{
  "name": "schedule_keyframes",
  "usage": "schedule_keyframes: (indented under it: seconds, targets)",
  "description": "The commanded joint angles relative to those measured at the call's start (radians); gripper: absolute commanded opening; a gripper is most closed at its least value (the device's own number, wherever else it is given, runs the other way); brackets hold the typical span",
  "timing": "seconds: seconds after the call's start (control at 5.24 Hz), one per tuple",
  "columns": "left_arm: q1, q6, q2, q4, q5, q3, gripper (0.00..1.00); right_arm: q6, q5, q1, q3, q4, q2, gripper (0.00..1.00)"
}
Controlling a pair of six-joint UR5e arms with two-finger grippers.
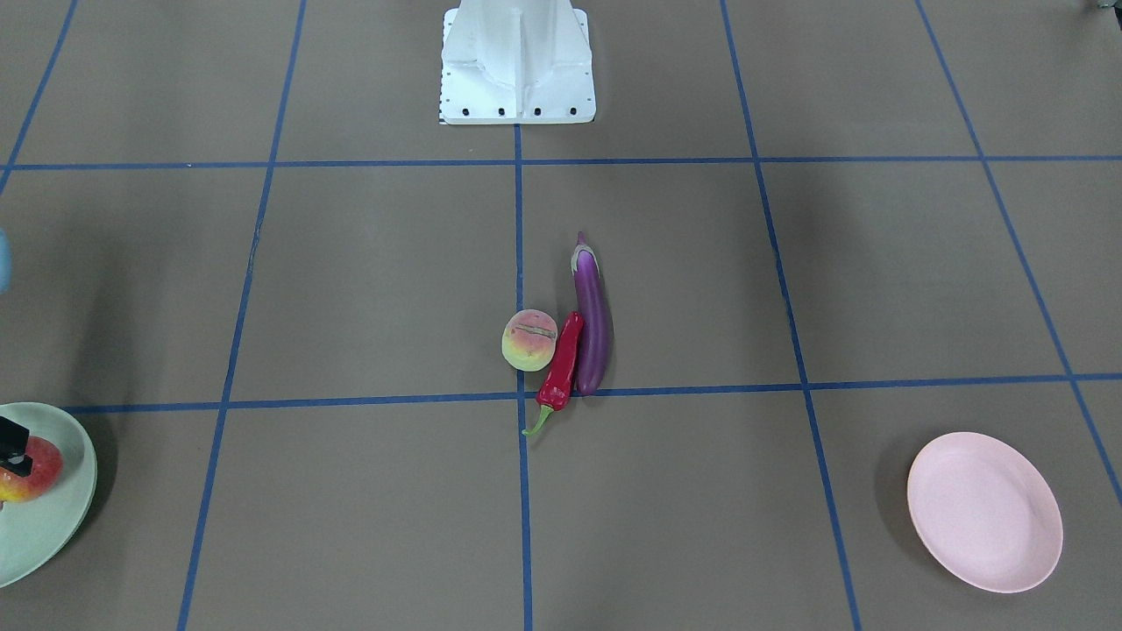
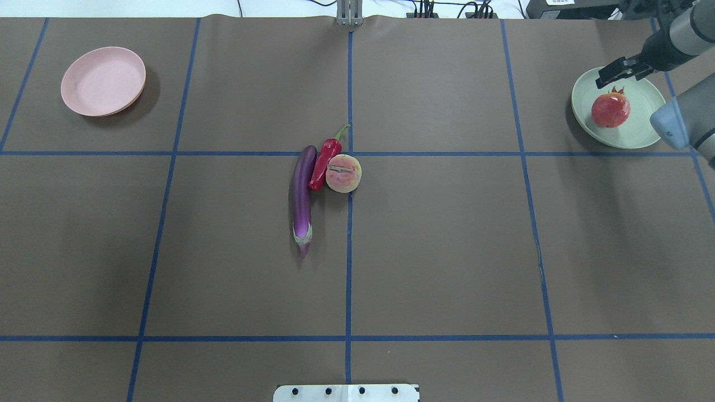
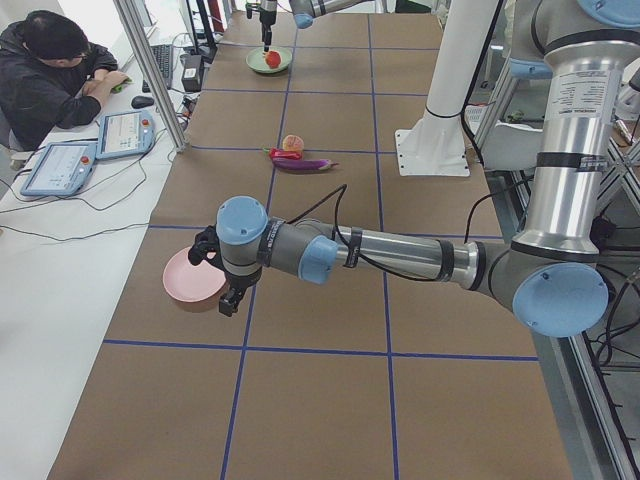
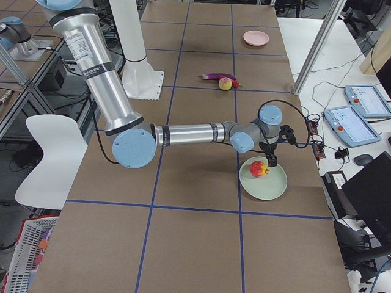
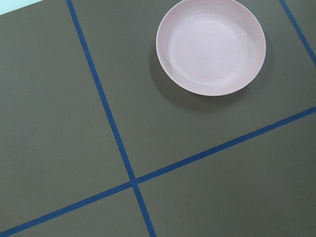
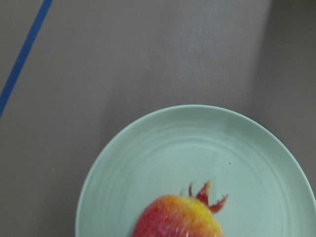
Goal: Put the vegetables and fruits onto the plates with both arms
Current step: 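Carry the pomegranate to the green plate and release it, then move the right gripper back over the peach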
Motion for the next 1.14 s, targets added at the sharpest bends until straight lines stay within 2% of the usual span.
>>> schedule_keyframes:
  seconds: [0.0, 0.19, 0.38, 0.57, 0.76, 0.95]
  targets:
    - [0.0, 0.0, 0.0, 0.001, 0.0, 0.0, 1.0, 0.308, -0.044, -0.149, 0.144, -0.011, 0.069, 0.98]
    - [0.0, 0.0, 0.0, 0.001, 0.0, 0.0, 1.0, 0.445, -0.17, -0.287, 0.196, -0.064, 0.133, 0.98]
    - [0.002, 0.0, 0.0, 0.003, 0.0, 0.002, 1.0, 0.527, -0.289, -0.407, 0.222, -0.271, 0.278, 0.96]
    - [0.002, 0.0, 0.0, 0.003, 0.0, 0.002, 1.0, 0.61, -0.393, -0.511, 0.212, -0.378, 0.389, 0.96]
    - [0.002, 0.0, 0.002, 0.003, 0.0, 0.002, 1.0, 0.677, -0.474, -0.588, 0.2, -0.382, 0.418, 0.98]
    - [0.002, 0.0, 0.006, 0.003, 0.0, 0.002, 1.0, 0.707, -0.515, -0.633, 0.136, -0.384, 0.47, 0.98]
